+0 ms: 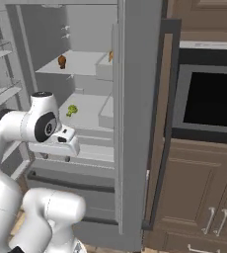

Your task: Gather the broccoli and onion from the fridge and place them on a tray on the dining counter. Then gather the chicken drumsticks from the fridge and place them on the other tray.

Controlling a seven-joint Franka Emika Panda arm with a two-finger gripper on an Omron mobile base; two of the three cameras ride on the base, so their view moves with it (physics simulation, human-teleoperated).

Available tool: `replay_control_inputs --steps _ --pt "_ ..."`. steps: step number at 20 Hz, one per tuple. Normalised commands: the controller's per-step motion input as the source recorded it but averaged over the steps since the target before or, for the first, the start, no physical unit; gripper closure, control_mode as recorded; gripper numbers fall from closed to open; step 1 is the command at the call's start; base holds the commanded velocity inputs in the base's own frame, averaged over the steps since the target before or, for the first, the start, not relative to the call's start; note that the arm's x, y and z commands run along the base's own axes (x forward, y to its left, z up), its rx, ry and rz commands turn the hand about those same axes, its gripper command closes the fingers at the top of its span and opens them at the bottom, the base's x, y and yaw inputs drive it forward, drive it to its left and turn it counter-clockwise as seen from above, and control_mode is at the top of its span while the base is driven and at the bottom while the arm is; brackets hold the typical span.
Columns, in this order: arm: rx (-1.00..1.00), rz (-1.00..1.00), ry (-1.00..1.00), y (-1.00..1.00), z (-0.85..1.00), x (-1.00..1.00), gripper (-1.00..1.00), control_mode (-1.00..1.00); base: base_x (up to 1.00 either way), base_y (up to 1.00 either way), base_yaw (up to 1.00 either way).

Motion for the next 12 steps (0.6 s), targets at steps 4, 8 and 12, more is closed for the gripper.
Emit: replay_control_inputs --steps 4,8,12 --pt "0.00 0.00 0.00 0.00 0.00 0.00 -1.00 1.00 0.42 -0.11 0.07" --pt "0.00 0.00 0.00 0.00 0.00 0.00 -1.00 1.00 0.51 0.04 0.00" --pt "0.00 0.00 0.00 0.00 0.00 0.00 -1.00 1.00 0.62 0.04 0.01"
